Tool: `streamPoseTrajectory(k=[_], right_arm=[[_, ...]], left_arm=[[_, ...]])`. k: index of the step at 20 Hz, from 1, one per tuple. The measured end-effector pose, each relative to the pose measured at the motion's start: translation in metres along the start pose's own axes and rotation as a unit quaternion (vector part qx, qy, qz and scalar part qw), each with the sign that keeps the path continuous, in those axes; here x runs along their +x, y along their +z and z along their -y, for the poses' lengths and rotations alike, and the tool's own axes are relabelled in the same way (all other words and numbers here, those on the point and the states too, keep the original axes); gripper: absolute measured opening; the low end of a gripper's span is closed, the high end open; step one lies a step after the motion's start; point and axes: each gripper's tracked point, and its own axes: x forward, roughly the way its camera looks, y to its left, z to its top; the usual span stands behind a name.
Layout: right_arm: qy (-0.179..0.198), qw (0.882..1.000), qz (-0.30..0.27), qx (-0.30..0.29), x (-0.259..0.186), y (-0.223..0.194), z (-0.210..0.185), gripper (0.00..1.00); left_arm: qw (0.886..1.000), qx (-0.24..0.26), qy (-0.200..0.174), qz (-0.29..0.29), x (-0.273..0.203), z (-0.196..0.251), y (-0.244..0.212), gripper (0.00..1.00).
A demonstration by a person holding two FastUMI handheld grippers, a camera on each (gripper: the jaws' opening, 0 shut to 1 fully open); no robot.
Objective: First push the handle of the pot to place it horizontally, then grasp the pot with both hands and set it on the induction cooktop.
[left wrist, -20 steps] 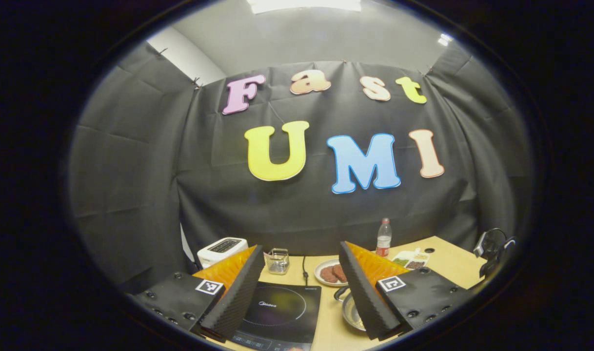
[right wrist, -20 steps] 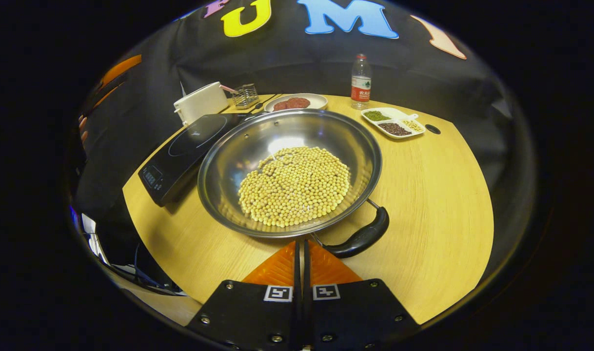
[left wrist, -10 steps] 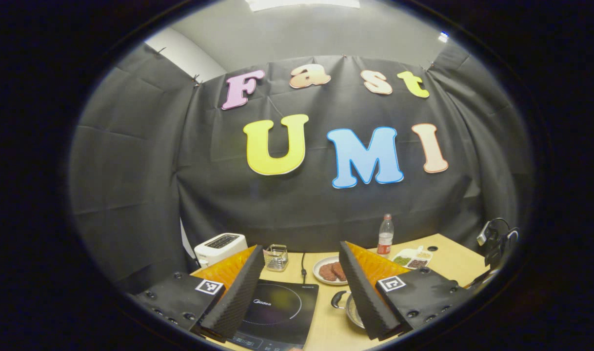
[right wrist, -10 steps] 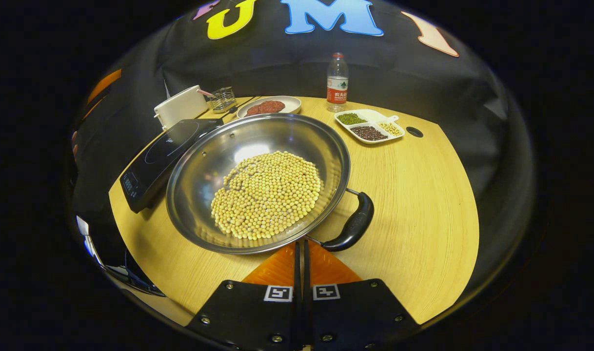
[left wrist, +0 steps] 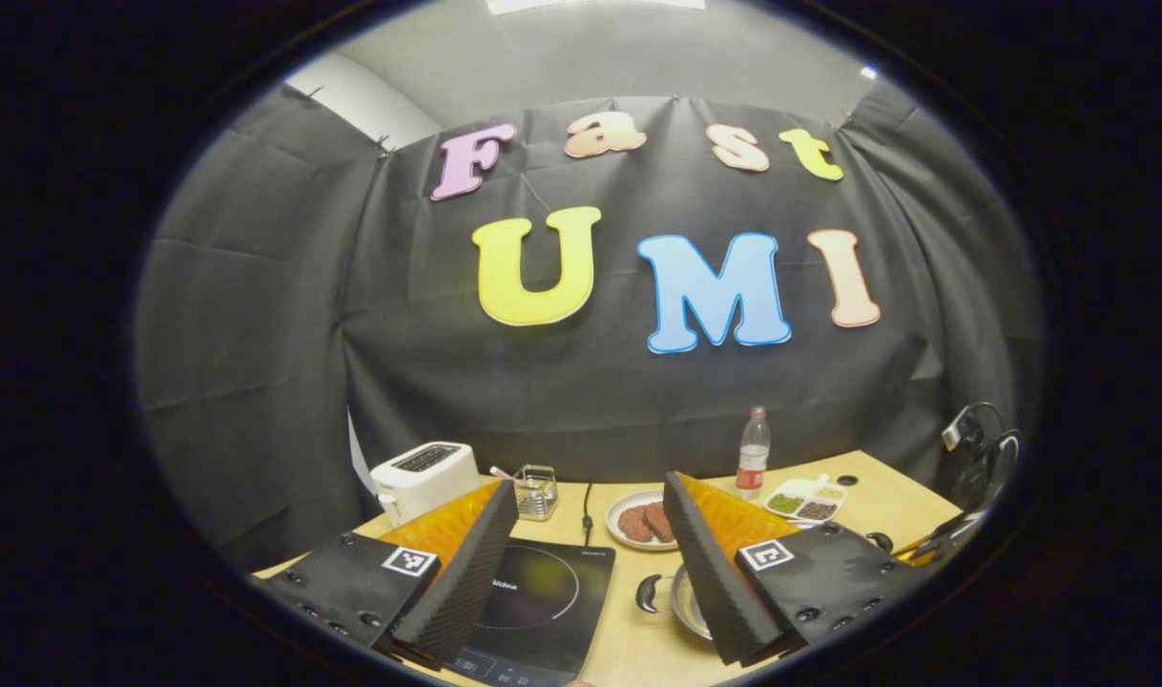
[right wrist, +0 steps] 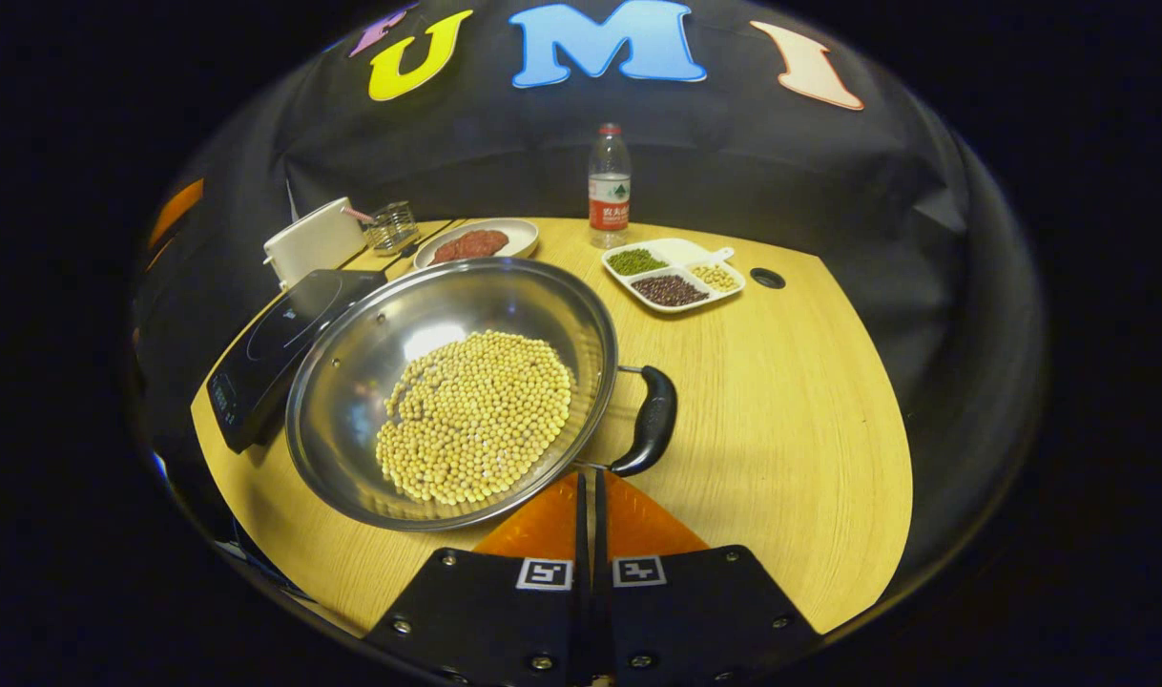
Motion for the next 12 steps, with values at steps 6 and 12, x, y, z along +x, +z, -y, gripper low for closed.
streamPoseTrajectory(k=[6,12], right_arm=[[-0.028,0.993,0.104,0.037,-0.026,0.051,0.012,0.72],[-0.041,0.989,0.135,0.047,-0.026,0.070,0.006,0.99]], left_arm=[[0.999,0.000,-0.027,-0.017,0.015,0.012,-0.017,0.99],[0.994,-0.012,-0.074,-0.077,0.044,0.033,-0.062,0.99]])
